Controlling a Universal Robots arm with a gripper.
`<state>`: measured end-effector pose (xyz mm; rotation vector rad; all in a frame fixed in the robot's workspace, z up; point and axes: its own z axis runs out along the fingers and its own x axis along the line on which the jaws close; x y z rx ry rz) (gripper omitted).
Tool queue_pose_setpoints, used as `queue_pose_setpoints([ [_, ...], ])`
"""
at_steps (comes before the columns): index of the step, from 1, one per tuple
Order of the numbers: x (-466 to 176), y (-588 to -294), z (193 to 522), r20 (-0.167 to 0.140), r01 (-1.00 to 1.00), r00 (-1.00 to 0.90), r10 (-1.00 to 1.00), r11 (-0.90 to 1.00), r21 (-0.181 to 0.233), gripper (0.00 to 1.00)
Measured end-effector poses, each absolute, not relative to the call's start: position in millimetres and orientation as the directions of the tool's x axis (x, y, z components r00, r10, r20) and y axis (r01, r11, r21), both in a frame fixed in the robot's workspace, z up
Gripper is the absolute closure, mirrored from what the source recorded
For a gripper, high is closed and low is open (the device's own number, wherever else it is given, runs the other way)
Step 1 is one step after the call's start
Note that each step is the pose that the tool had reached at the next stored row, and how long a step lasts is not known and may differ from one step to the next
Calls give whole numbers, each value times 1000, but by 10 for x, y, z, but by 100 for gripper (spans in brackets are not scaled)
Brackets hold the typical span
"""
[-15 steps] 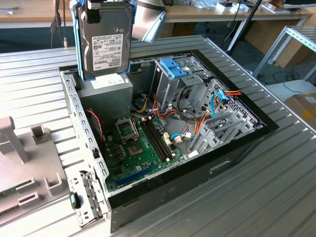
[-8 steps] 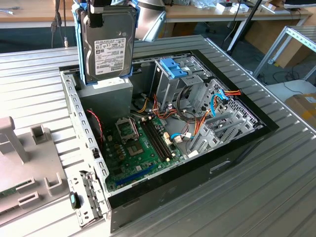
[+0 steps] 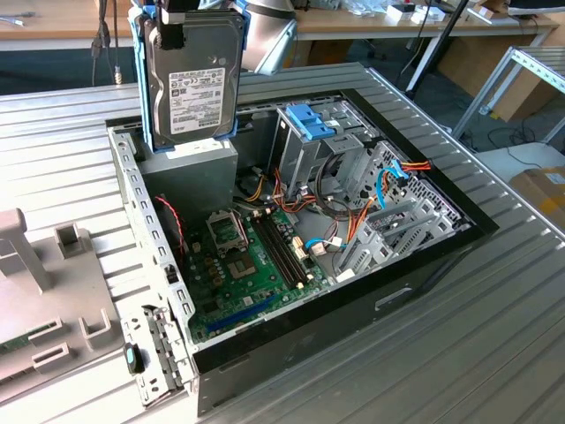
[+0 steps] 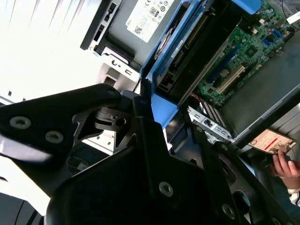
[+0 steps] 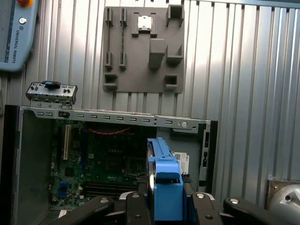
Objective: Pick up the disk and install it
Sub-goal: 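Pick up the disk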
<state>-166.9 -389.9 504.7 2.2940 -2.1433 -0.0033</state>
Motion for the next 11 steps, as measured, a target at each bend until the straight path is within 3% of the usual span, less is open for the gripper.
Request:
queue_pose_setpoints([
  [11, -1515, -3900, 5047, 0, -998, 68, -998, -68, 3, 64],
])
